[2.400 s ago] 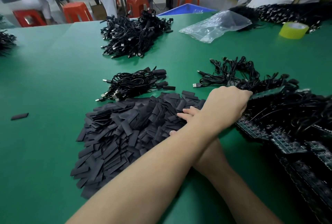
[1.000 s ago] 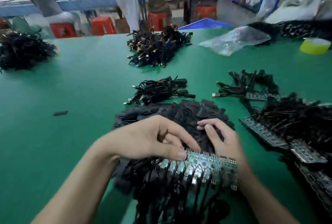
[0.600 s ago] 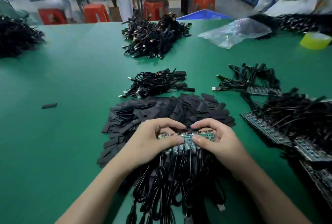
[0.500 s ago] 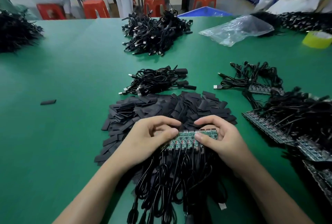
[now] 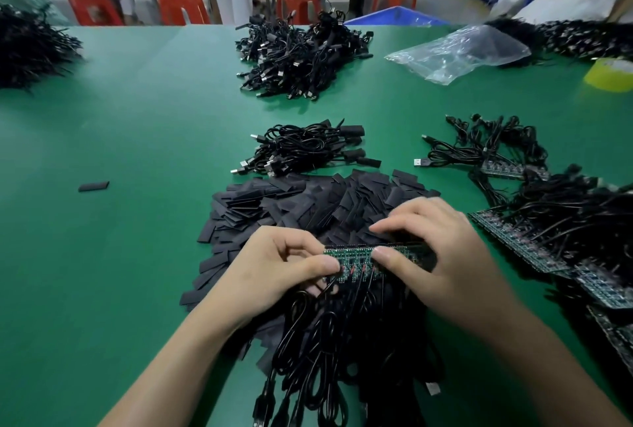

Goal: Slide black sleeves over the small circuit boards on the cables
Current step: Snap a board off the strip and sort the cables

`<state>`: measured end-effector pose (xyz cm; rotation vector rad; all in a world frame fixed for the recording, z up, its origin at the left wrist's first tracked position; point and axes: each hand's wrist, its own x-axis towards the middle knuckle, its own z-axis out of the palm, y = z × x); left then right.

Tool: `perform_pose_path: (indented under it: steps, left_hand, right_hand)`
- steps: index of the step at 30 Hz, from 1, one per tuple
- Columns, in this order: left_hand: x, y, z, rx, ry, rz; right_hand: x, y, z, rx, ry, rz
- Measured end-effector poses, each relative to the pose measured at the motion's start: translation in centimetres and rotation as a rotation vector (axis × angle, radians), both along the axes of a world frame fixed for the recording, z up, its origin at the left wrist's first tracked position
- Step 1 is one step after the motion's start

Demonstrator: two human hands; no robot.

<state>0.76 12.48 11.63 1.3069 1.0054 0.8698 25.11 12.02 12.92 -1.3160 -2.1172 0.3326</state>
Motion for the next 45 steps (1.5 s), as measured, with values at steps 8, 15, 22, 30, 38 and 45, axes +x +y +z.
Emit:
perform_pose_path:
  steps: [8, 15, 22, 30, 38, 45]
  left_hand:
    - [0.4, -0.2, -0.5, 0.11, 0.032, 0.077]
    - [0.5, -0.2, -0.3, 0.045, -0.047, 0.009]
    - [0.4, -0.1, 0.1, 0.007, -0.096, -0.027]
    - [0.4, -0.1, 0.1, -0.031, -0.134, -0.07]
    - [-0.1, -0.3, 1.3, 0.07, -0.121, -0.072]
    - [0.5, -0.8, 1.2, 0.145, -0.126, 0.006]
  right_hand:
    - [-2.1, 1.9, 1.7, -0.405, -0.027, 0.245]
    - [-2.0, 2.3, 0.8, -0.478, 0.131, 0.3]
    - [-1.7, 2.4, 0.2, -0.586, 0.249, 0.358]
    - [-1.7, 2.2, 0.3, -0.641, 0.373, 0.43]
    - [0.4, 2.4, 0.3, -0.759, 0.284, 0.369]
    - [-0.6, 1.2, 1.1, -0.298, 0.185, 0.334]
